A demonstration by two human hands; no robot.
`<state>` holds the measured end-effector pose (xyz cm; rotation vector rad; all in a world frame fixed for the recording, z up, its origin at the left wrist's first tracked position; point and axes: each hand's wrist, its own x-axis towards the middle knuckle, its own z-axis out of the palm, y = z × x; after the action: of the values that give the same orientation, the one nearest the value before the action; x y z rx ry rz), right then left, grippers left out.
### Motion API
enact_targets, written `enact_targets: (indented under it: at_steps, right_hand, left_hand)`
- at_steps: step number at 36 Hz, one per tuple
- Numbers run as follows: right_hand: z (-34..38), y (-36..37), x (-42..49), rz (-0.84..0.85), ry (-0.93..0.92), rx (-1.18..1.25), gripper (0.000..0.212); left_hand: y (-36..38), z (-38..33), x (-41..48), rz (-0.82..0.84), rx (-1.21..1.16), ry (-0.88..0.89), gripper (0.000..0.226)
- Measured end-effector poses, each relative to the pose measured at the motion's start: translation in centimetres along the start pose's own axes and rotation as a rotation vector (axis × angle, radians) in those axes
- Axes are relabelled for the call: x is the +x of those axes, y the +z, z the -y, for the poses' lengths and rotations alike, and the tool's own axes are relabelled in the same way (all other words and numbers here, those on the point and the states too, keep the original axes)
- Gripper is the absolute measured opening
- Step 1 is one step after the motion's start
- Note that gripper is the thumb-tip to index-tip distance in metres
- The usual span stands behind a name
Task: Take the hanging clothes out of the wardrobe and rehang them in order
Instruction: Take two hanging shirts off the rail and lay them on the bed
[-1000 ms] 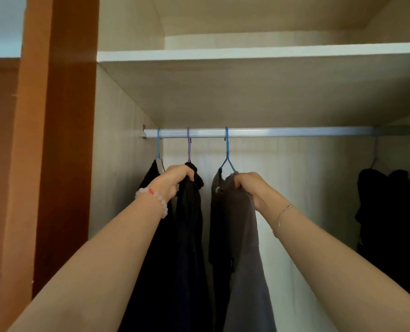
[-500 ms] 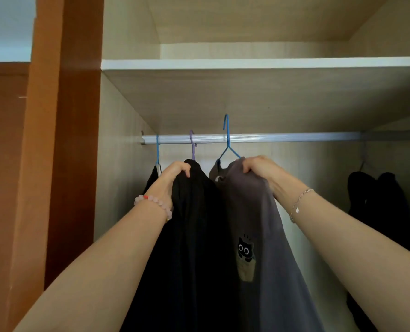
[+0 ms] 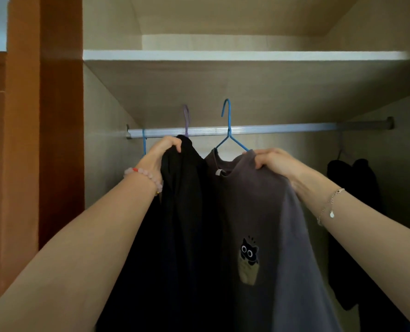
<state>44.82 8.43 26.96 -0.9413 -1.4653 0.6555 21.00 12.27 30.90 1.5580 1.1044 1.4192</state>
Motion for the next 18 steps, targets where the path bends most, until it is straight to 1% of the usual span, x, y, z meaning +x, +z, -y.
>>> enact_targets:
  at_steps: [1, 2, 4, 6, 7, 9, 11, 12, 15, 18]
  right_hand:
    - [0.0, -0.1, -0.2, 0.001, 0.003, 0.002, 0.041]
    - [0.1, -0.1, -0.3, 0.000, 0.005, 0.004, 0.041]
    - [0.0, -0.2, -0.7, -0.006, 0.011, 0.007, 0.041]
    - [-0.3, -0.3, -1.4, -0.010, 0.016, 0.019, 0.041]
    - [-0.6, -0.3, -1.8, -0.009, 0.016, 0.022, 0.041]
    - [-1.6, -0.4, -2.8, -0.007, 0.017, 0.036, 0.041]
    - [-2.9, -0.5, -4.3, -0.006, 0.010, 0.044, 0.039]
    - [-3.7, -0.6, -5.2, -0.009, 0.014, 0.038, 0.040]
    - [-6.1, -1.2, -8.7, -0.011, 0.069, 0.032, 0.040]
    - [-8.5, -1.8, -12.5, -0.002, 0.131, 0.031, 0.051]
  left_hand:
    - [-0.1, -0.1, 0.0, 0.004, 0.003, 0.007, 0.026]
    - [-0.1, -0.2, 0.0, 0.009, 0.012, 0.003, 0.027]
    - [0.2, 0.2, -0.8, 0.023, 0.049, -0.009, 0.009]
    - [0.5, 1.5, -1.6, 0.044, -0.007, -0.033, 0.021]
    - [0.8, 2.3, -2.2, 0.055, -0.036, -0.039, 0.021]
    - [1.2, 4.1, -3.4, 0.095, -0.100, -0.007, 0.010]
    - [1.2, 6.2, -4.2, 0.128, -0.173, 0.053, 0.034]
    - [1.2, 7.5, -4.7, 0.126, -0.207, 0.074, 0.040]
    - [1.2, 11.7, -7.8, 0.163, -0.327, 0.075, 0.046]
    - [1.4, 15.8, -11.3, 0.181, -0.396, 0.063, 0.053]
